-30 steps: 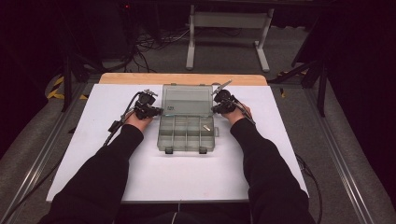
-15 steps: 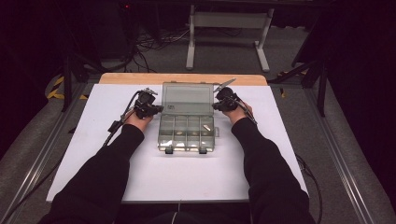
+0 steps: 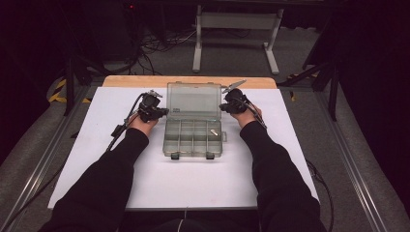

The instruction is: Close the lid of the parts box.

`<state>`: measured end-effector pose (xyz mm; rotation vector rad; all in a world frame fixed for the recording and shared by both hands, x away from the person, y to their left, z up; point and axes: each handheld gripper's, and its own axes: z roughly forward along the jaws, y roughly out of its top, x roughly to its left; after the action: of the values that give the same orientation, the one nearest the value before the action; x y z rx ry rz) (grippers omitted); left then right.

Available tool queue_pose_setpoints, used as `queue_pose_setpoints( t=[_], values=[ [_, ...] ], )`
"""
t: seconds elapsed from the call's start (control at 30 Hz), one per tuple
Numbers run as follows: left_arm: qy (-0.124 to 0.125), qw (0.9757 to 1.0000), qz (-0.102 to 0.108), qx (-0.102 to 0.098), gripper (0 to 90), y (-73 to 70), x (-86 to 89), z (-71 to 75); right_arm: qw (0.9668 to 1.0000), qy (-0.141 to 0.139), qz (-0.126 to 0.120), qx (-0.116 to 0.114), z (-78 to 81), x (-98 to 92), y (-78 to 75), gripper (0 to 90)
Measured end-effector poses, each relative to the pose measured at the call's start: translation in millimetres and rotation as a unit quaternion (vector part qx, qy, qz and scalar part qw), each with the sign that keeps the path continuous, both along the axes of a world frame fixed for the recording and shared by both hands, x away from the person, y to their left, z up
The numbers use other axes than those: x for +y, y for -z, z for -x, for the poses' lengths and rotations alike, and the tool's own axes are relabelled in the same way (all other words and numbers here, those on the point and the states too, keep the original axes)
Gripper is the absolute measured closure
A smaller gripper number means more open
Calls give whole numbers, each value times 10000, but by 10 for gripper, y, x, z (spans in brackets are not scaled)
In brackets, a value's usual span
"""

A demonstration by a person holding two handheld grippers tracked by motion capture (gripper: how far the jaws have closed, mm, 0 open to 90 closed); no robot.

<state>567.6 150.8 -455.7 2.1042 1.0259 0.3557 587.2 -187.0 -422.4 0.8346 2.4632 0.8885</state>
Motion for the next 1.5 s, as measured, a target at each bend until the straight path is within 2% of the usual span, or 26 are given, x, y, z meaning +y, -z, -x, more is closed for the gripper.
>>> queue_pose_setpoints(
  t=[0.6,0.7,1.27,1.5],
  values=[
    [13,9999,88,-115,896,-69,22,34,9996,-98,-195,-156,63,-38,-111,900],
    [128,9998,64,-169,896,-84,33,51,9995,-140,-213,-199,84,-42,-137,900],
    [220,9994,122,-249,892,-169,53,109,9986,-310,-292,-328,188,-43,-237,900],
    [305,9992,91,-259,882,-192,65,134,9979,-475,-262,-358,255,-58,-258,900]
  ],
)
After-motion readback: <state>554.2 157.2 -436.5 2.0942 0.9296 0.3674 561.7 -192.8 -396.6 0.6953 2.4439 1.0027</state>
